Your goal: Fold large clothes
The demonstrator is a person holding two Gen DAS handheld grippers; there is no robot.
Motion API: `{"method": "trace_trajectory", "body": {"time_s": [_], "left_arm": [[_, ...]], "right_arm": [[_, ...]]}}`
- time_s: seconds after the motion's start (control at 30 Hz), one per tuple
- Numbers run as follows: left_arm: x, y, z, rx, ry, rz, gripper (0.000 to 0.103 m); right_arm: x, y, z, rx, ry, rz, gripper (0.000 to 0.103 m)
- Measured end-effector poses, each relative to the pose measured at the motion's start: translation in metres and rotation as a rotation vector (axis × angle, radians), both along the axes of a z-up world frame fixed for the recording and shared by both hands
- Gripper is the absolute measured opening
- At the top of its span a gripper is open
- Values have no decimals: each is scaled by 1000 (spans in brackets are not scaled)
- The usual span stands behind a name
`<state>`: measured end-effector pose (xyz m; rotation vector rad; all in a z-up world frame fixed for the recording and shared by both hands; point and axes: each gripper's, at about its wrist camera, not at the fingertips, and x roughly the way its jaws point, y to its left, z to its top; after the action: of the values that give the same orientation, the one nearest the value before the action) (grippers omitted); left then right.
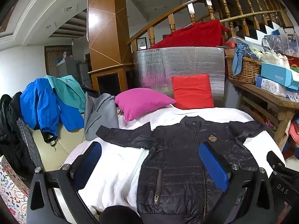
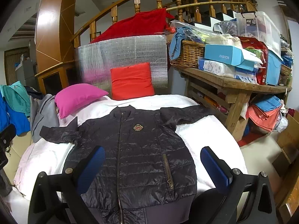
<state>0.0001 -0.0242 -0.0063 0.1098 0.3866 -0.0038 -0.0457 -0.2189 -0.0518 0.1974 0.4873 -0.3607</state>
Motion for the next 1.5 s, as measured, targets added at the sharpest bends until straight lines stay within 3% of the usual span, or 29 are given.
{"method": "trace_trajectory", "body": {"time_s": [1.5], "left_arm": [[4, -19, -19, 32, 66, -70, 103]], "right_arm": [[5, -1, -7, -22, 43, -12, 103]]}}
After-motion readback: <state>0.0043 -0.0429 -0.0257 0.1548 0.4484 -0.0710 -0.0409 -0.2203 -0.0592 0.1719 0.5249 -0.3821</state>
